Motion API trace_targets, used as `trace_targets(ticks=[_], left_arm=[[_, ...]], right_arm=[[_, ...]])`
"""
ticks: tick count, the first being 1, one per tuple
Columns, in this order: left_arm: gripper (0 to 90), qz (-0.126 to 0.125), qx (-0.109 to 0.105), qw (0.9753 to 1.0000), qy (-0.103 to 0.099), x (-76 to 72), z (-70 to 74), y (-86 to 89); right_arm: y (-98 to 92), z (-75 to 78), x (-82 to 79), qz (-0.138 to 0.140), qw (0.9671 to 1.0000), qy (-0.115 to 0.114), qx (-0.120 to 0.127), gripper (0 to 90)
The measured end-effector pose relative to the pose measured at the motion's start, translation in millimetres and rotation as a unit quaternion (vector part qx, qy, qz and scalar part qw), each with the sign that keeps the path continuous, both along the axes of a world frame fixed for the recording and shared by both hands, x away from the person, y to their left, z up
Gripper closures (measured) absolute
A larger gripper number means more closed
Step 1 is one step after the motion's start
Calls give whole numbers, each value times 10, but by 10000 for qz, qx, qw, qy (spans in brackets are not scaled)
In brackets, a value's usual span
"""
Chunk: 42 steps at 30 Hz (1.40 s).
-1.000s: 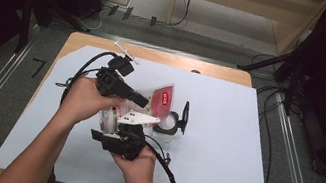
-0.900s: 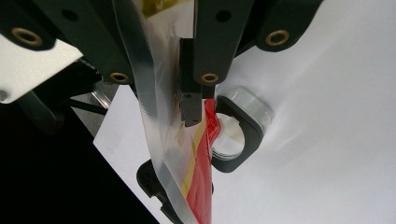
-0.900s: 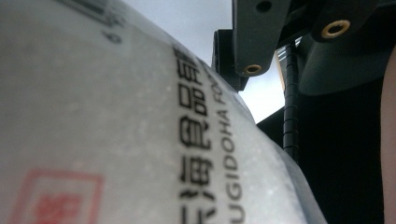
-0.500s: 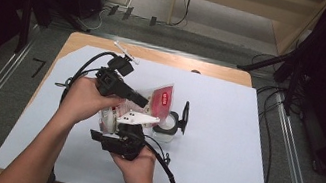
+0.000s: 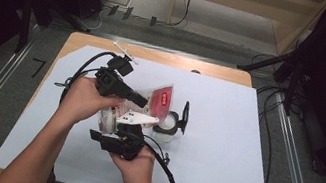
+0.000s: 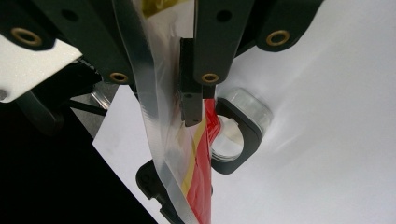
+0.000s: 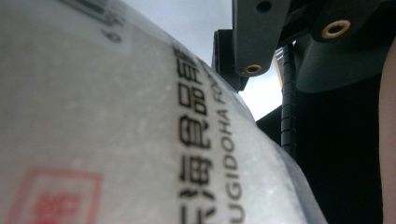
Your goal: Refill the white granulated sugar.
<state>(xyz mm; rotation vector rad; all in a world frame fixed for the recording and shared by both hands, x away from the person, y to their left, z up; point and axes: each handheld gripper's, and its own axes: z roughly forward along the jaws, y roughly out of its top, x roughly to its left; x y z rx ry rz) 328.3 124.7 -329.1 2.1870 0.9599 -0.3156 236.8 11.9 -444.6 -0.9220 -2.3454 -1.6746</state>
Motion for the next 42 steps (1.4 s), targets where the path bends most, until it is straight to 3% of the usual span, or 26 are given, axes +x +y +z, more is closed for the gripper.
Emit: trace_targets(ticks=[42], left_arm=[[843, -15, 15, 10000, 7, -9, 0, -2]], right_arm=[[12, -6, -13, -15, 10000, -60, -48, 610]])
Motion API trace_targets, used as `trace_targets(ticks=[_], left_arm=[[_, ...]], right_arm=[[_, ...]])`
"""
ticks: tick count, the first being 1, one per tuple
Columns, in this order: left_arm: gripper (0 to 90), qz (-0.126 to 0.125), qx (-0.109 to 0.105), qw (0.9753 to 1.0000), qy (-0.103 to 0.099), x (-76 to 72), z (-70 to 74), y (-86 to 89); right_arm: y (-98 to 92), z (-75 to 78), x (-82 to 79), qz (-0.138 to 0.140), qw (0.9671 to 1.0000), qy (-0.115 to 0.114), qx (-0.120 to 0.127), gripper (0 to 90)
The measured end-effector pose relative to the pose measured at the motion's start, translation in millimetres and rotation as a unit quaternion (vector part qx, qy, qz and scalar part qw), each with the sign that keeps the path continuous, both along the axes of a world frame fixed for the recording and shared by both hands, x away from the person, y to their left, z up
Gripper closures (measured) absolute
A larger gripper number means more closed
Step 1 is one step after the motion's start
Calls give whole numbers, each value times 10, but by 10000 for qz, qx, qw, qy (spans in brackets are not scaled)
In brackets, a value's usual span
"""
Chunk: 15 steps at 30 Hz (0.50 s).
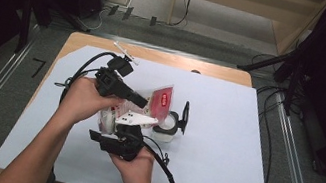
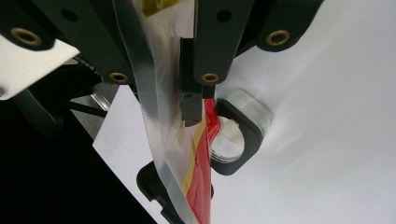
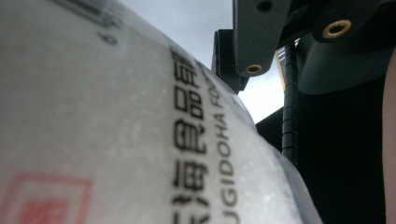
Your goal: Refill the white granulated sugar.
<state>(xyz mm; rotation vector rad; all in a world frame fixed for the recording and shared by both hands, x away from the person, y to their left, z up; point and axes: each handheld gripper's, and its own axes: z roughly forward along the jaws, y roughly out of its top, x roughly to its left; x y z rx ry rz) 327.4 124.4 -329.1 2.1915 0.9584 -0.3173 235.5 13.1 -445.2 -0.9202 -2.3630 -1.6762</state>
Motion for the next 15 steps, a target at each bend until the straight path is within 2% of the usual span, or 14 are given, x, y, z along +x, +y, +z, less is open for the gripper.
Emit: trace_targets(ticks=[15], left_arm=[[844, -9, 9, 10000, -18, 2, -1, -1]], right_arm=[[-2, 4, -3, 66, 10000, 10, -8, 612]])
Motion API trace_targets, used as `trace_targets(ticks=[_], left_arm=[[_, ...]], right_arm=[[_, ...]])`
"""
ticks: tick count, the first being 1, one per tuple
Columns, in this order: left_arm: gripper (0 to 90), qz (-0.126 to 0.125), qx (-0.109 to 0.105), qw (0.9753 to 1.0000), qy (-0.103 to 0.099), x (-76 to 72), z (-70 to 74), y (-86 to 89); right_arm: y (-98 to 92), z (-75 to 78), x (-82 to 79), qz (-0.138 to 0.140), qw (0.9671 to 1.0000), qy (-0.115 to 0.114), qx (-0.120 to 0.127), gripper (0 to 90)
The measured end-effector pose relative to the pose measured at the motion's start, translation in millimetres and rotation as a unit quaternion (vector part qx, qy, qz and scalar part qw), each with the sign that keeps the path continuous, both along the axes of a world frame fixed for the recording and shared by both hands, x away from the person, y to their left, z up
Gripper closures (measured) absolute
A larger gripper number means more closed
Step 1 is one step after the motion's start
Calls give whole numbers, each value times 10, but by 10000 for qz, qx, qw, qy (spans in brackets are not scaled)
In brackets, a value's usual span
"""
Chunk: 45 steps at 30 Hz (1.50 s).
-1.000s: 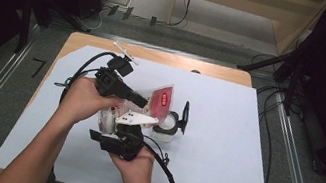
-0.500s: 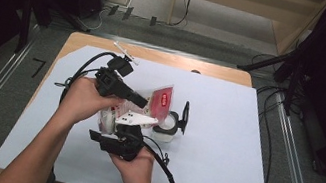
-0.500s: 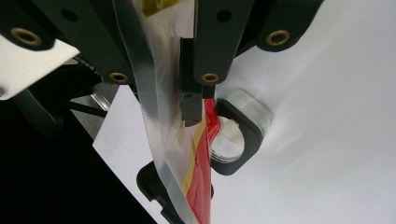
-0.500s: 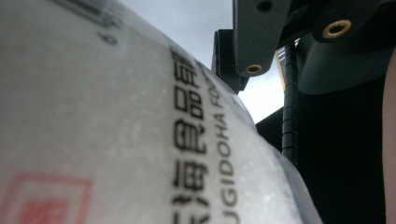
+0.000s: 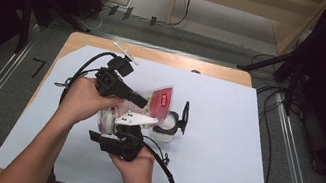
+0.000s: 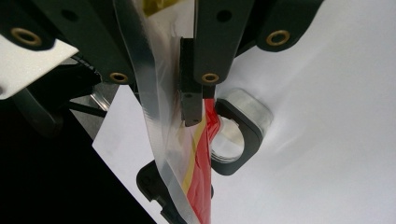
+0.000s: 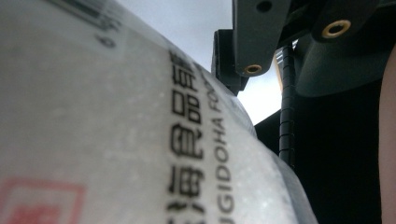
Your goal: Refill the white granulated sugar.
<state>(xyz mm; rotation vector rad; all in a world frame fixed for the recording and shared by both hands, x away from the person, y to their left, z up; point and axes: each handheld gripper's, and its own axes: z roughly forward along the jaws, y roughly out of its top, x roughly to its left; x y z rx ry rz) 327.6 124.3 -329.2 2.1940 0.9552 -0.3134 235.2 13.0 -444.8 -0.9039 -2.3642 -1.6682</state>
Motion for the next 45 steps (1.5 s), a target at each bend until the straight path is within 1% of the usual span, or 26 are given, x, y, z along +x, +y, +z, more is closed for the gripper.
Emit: trace_targets(ticks=[4, 16, 31, 33, 36, 45], left_arm=[[843, 12, 27, 10000, -21, -11, 8, -7], [844, -22, 28, 10000, -24, -3, 6, -9], [843, -2, 12, 10000, -39, -7, 8, -16], [843, -3, 8, 10000, -46, -6, 8, -16], [843, 12, -15, 9999, -121, -16, 17, -24], [845, 28, -25, 9999, -116, -15, 16, -31]], right_arm=[[-1, 1, 0, 5, 10000, 2, 5, 612], [-8, 4, 0, 28, 10000, -4, -13, 612], [-8, 5, -2, 16, 10000, -6, 1, 611], [-9, 5, 0, 21, 10000, -11, 1, 610], [-6, 6, 0, 23, 10000, -50, 0, 601], [-7, 8, -7, 17, 10000, -91, -27, 600]])
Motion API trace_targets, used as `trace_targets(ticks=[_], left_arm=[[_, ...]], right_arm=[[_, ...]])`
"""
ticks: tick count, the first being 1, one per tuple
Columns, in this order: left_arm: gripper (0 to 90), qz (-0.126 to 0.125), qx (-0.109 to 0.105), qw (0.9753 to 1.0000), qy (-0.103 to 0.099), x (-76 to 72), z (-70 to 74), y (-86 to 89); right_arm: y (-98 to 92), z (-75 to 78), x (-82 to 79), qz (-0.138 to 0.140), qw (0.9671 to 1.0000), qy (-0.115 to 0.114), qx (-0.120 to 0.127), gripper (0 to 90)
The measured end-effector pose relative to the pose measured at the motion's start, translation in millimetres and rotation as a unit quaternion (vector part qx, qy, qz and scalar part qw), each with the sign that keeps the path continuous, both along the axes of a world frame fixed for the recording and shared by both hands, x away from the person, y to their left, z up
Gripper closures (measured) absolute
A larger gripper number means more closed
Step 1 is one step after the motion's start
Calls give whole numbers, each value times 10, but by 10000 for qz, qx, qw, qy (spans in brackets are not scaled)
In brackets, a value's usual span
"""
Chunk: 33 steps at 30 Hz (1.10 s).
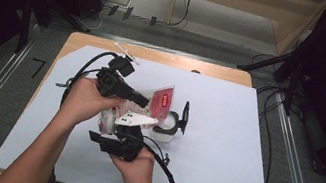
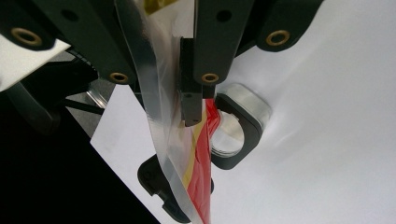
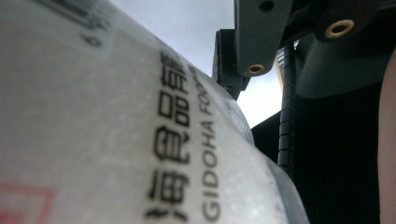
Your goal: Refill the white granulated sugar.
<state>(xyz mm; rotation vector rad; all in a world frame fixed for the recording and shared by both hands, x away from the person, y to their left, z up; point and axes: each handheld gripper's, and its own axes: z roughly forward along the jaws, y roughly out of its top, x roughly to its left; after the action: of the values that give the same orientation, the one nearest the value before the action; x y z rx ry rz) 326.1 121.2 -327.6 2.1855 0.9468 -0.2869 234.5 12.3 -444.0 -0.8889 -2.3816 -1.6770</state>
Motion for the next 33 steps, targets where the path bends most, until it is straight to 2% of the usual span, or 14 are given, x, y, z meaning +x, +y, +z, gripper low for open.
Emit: trace_targets(ticks=[33], left_arm=[[842, -43, 27, 10000, -35, -12, 4, -15]], right_arm=[[-2, 5, -13, -18, 10000, 5, -26, 594]])
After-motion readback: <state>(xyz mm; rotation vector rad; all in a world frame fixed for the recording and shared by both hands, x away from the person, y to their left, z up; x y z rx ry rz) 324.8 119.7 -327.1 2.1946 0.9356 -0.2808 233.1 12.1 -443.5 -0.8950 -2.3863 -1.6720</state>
